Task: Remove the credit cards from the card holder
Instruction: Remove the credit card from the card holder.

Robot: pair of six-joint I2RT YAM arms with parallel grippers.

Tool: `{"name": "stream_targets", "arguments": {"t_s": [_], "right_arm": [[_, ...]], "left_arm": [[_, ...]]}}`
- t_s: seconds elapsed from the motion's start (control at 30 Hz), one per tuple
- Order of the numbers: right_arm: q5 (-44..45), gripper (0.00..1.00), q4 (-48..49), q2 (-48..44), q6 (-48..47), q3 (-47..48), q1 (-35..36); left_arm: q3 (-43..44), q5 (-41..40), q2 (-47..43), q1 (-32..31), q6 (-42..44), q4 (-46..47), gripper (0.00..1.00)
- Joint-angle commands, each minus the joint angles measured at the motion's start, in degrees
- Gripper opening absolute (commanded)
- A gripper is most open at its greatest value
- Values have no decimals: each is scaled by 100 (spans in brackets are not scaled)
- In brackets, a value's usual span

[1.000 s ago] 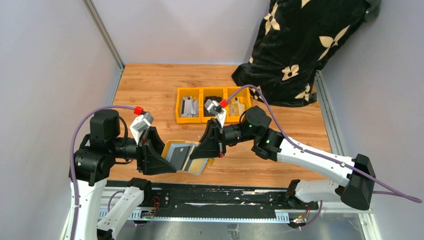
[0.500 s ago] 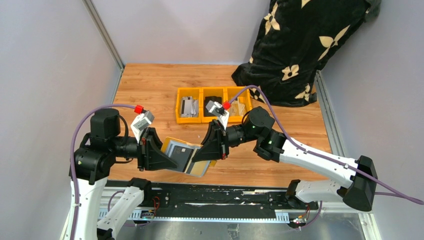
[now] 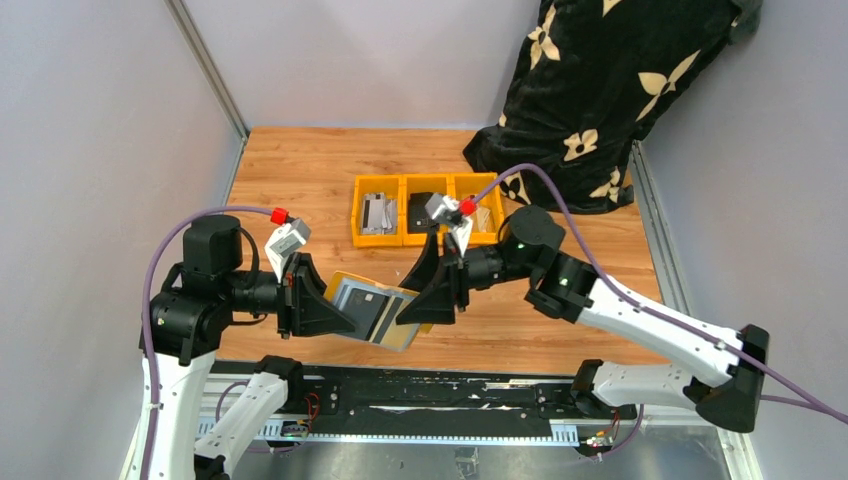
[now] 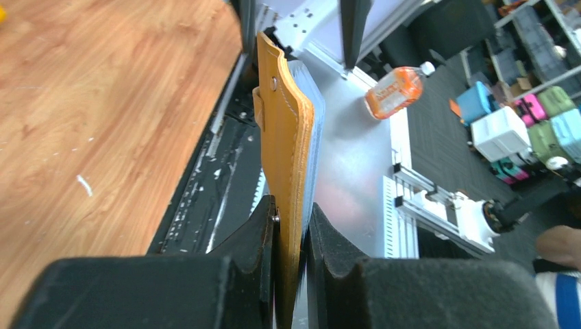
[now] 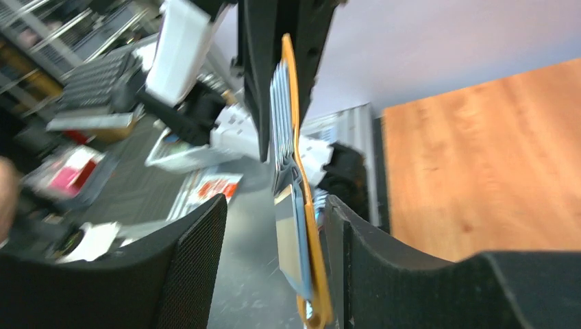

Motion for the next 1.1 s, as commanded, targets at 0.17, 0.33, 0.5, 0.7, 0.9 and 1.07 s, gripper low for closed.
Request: {"name": "stream_targets", "arguments": {"t_s": [0.17, 0.33, 0.5, 0.7, 0.9, 1.07], "right_arm": [[1489, 58, -165, -692, 259, 163, -16], [1010, 58, 394, -144, 706, 70, 349], [1008, 56, 762, 122, 947, -160, 438], [1126, 55, 901, 171, 1010, -331, 443], [1184, 53, 1275, 379, 1162, -392, 444], [1184, 44, 1805, 614, 1457, -438, 460]], "left_arm": [[382, -1201, 28, -9, -59, 120, 0], [454, -1187, 114, -9, -184, 236, 0], [559, -1075, 125, -9, -237, 267, 0], [578, -858, 114, -9, -281, 309, 0], [556, -657, 116, -9, -328, 311, 0], [542, -521, 76, -9, -354, 313, 0]]}}
